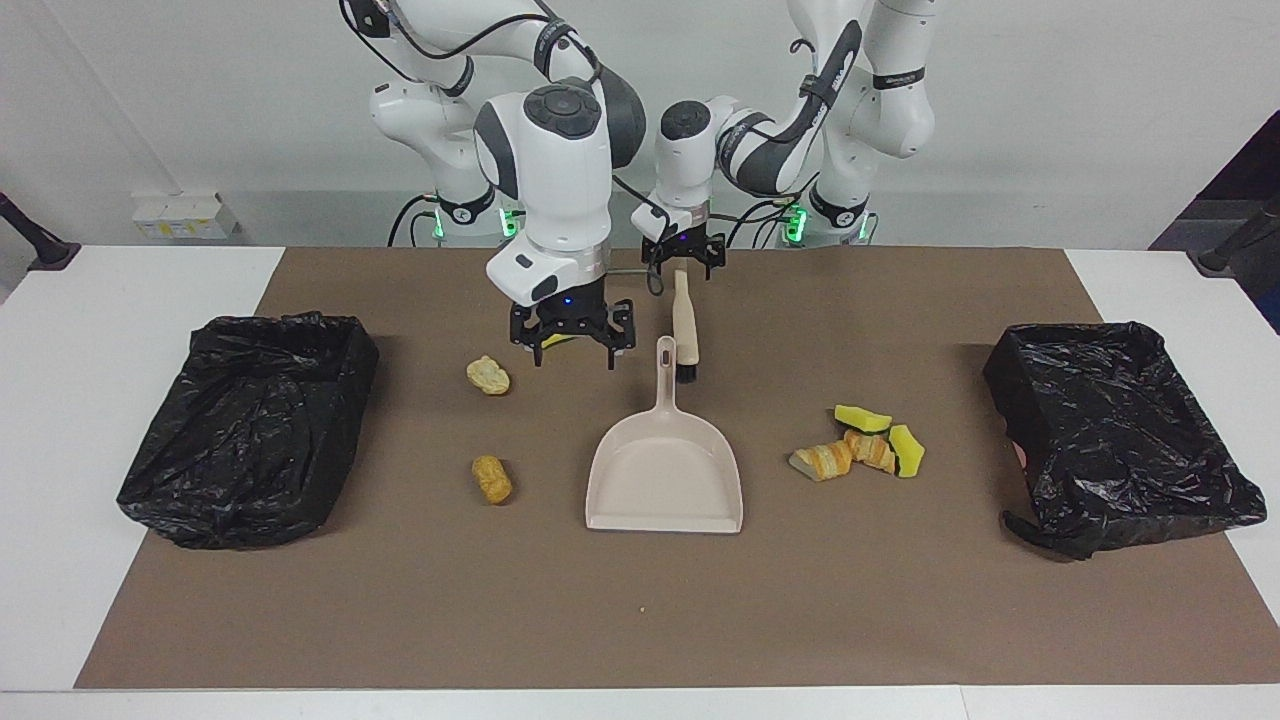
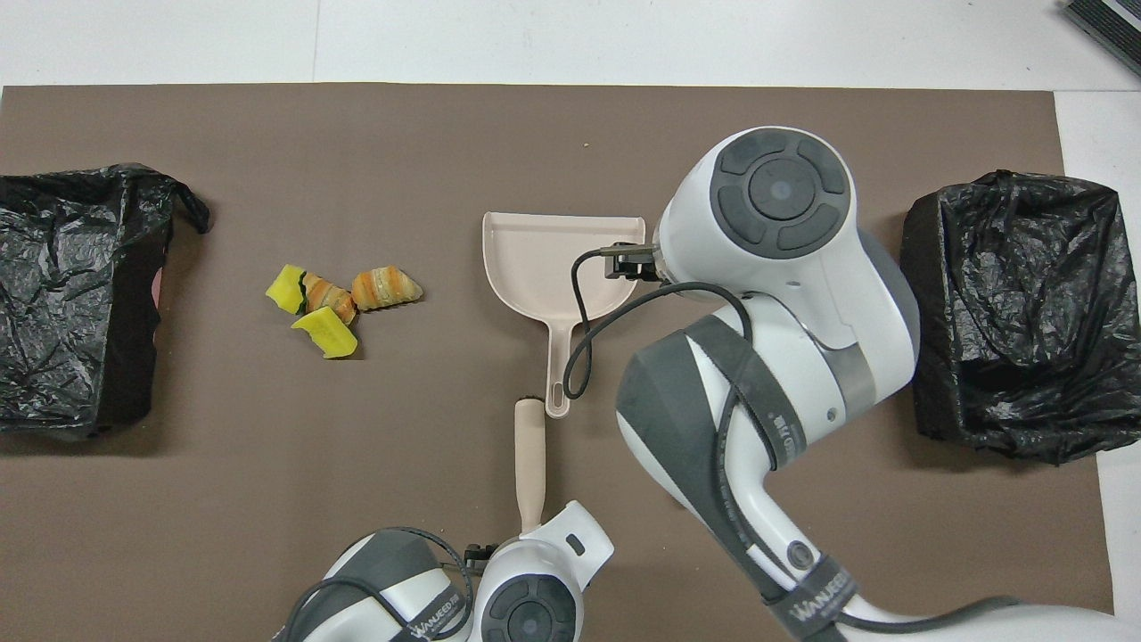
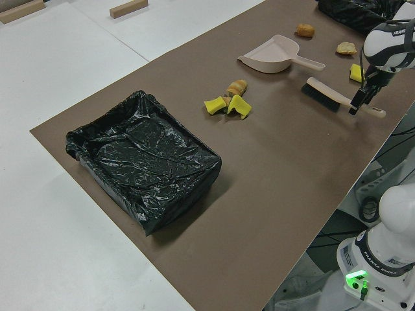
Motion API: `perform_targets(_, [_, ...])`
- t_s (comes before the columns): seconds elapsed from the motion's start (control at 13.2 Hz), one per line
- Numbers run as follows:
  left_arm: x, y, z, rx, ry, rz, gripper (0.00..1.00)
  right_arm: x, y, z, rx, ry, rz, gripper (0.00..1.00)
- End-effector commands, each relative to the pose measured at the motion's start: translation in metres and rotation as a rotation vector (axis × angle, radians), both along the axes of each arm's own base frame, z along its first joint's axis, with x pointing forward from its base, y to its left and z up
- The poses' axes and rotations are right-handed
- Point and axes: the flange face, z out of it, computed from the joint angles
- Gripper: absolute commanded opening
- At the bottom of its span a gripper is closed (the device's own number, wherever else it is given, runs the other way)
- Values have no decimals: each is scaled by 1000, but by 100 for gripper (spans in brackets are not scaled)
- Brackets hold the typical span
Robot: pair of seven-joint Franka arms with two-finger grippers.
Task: Sweep and dump trash in bin
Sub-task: 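Grasp the brush with the left gripper while the right gripper grasps the dustpan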
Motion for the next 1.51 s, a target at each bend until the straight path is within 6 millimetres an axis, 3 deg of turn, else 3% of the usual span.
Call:
perform_targets(0.0, [-3, 6, 2, -23, -6, 6, 0, -8, 40, -25, 19, 4, -9, 100])
perform_targets(0.23, [5, 12, 1, -18, -2, 20, 0, -18, 83, -62, 22, 12, -7, 100])
perform_targets(0.45, [35, 40, 7, -6, 20, -4, 0, -28, 114, -100, 17, 28, -8, 100])
perform_targets(0.6, [45, 51, 9, 3, 33, -5, 0, -29, 116, -116, 10, 42, -13, 100])
perform_targets(0.83, [59, 84, 25, 27, 77, -27, 0, -38, 110, -143, 8, 61, -13, 100])
perform_targets(1.06, [79, 130, 45, 30, 115, -31, 0, -46, 106, -151, 13, 70, -3, 100])
perform_targets(1.28, [98, 185, 81, 0, 112, -15, 0, -50, 103, -151, 2, 84, -3, 100])
perform_targets(1.43, [122, 216, 87, -17, 97, 31, 0, -54, 103, -152, 1, 89, -1, 100])
